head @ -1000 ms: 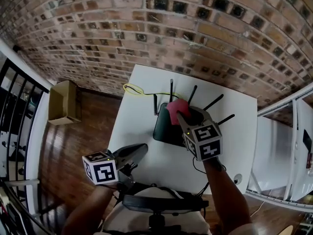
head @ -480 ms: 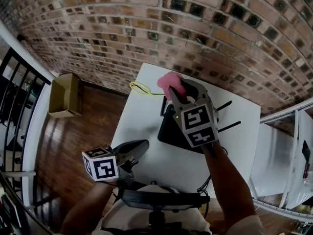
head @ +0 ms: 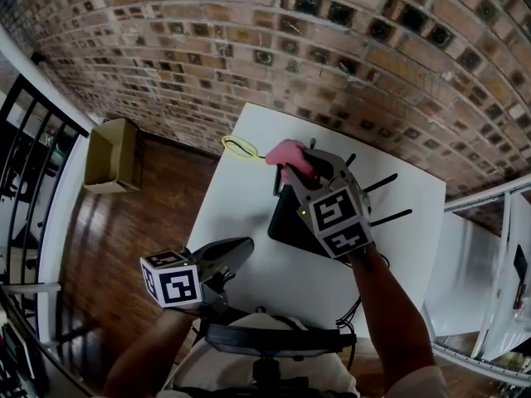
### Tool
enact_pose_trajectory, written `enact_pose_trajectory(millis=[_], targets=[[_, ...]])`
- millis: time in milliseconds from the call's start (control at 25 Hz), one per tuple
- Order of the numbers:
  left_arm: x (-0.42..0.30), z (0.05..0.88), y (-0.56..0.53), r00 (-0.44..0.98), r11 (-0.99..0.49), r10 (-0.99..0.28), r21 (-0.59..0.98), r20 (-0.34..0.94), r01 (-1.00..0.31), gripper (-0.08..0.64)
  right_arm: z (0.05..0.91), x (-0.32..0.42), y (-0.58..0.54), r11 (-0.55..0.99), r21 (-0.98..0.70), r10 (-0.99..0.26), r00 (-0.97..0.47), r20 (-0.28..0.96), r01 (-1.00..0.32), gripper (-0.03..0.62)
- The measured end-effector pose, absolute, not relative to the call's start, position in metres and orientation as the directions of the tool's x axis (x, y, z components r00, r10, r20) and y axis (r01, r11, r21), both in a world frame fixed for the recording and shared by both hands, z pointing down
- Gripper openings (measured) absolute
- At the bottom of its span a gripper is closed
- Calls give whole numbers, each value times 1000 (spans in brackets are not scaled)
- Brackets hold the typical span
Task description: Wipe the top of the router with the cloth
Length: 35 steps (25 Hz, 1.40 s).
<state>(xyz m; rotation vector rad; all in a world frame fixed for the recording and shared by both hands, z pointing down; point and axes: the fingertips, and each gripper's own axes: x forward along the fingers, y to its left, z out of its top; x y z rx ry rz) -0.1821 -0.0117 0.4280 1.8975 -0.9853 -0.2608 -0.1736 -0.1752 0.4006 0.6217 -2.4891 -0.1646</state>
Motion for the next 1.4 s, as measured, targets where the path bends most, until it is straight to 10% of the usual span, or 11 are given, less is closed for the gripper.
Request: enact_pose_trajectory(millis=[1400], targets=[[-190,433,-1,627,-201,-747,825,220,-528,23,546,-159,-152,945,52,-240,-573,784,-324,143]])
